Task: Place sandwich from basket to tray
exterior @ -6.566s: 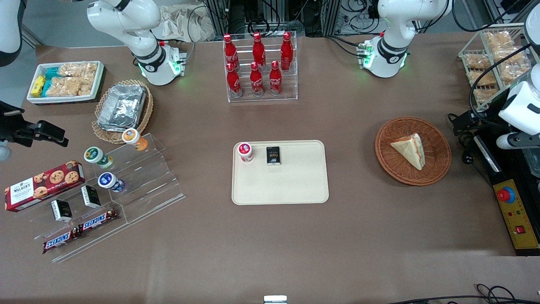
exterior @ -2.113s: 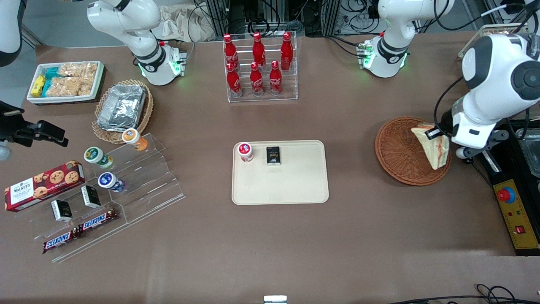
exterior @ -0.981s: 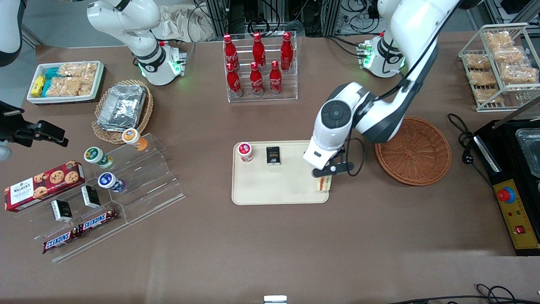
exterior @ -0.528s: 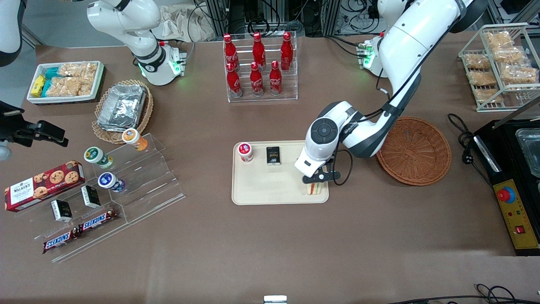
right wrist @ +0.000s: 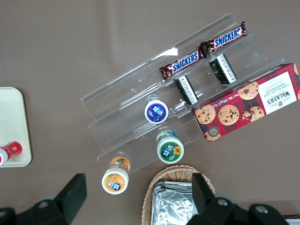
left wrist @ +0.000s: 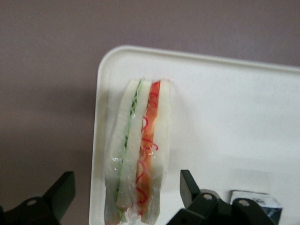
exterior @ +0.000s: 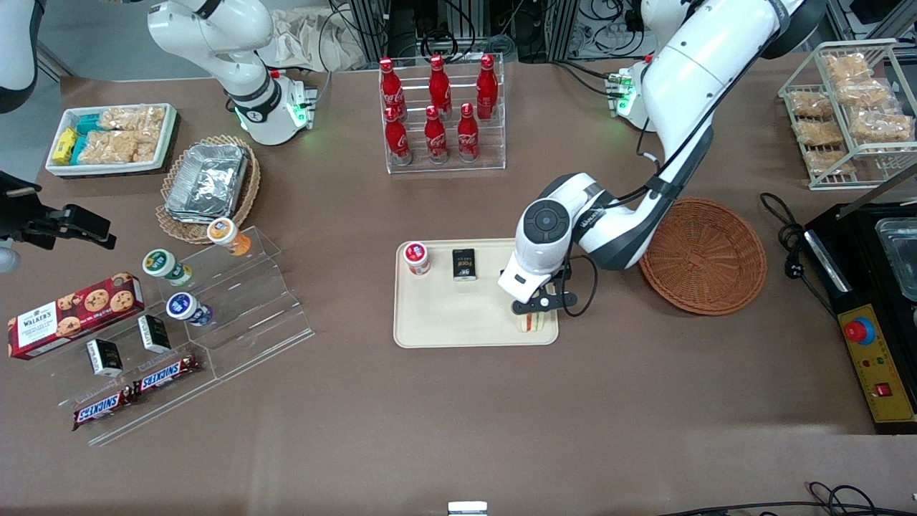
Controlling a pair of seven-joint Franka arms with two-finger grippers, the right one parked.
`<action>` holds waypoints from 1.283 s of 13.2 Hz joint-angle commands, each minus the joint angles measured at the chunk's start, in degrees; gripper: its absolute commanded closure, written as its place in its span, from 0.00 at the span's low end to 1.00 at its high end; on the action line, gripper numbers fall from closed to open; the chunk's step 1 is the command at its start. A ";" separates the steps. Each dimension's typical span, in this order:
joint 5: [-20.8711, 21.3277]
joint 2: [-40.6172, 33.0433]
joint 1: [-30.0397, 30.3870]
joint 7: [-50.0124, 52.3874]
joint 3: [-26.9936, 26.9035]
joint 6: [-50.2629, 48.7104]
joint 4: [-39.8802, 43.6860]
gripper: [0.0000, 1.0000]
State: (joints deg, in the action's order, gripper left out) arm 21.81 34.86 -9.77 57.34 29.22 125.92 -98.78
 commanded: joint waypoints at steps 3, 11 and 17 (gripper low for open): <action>0.34 -5.66 1.22 6.01 -0.12 -8.14 8.87 0.00; -12.82 -20.78 9.15 -5.82 -9.15 -20.61 9.40 0.00; -21.27 -29.49 9.06 -32.66 -24.17 -27.11 5.80 0.00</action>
State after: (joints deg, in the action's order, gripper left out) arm 4.29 9.42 -0.51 33.84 9.65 100.35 -90.39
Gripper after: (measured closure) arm 0.000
